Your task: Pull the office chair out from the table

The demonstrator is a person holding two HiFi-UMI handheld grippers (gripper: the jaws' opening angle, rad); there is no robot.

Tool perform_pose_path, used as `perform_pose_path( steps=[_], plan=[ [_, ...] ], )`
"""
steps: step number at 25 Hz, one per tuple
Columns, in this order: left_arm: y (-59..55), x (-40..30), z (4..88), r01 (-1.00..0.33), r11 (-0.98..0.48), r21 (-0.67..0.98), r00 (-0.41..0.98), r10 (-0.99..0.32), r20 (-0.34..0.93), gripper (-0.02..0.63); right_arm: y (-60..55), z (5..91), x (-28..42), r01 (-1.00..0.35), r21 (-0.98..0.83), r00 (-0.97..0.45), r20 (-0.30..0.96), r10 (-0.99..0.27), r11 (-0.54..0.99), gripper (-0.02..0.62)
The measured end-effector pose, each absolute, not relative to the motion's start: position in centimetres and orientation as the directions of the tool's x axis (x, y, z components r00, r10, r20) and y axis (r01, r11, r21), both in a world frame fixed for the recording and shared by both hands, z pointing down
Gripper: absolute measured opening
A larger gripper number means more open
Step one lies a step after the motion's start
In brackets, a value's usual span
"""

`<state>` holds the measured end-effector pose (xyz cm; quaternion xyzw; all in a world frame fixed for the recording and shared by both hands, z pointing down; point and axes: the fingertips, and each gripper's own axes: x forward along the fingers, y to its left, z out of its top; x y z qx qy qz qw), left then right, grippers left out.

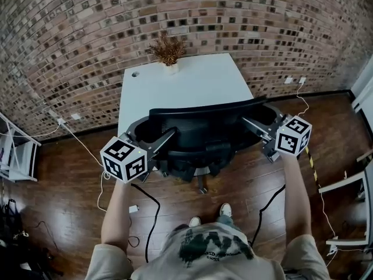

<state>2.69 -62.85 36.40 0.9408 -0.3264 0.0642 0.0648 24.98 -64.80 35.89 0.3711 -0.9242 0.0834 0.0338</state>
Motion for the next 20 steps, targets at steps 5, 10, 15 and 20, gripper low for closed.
perform_pose_path(
  steps=[5, 10, 15, 20],
  plan=[
    [-62.8, 2.8, 36.5, -0.618, -0.782, 0.077, 0.783, -0.604, 0.151, 0.291, -64.8, 36.0, 25.2, -0.703, -0.131, -0.711, 0.113, -0.694, 0.699, 0.290],
    [-62.6, 2.8, 36.6, -0.627, -0.775, 0.079, 0.777, -0.612, 0.148, 0.293, -64.6, 36.1, 25.4, -0.715, -0.128, -0.699, 0.105, -0.708, 0.687, 0.296],
    [-62.2, 2.8, 36.6, -0.645, -0.759, 0.086, 0.761, -0.628, 0.162, 0.295, -64.4, 36.0, 25.5, -0.713, -0.129, -0.701, 0.103, -0.706, 0.690, 0.296],
    [-61.1, 3.1, 36.5, -0.657, -0.748, 0.094, 0.751, -0.641, 0.158, 0.295, -63.5, 35.9, 25.8, -0.708, -0.128, -0.706, 0.098, -0.701, 0.695, 0.296]
  ],
)
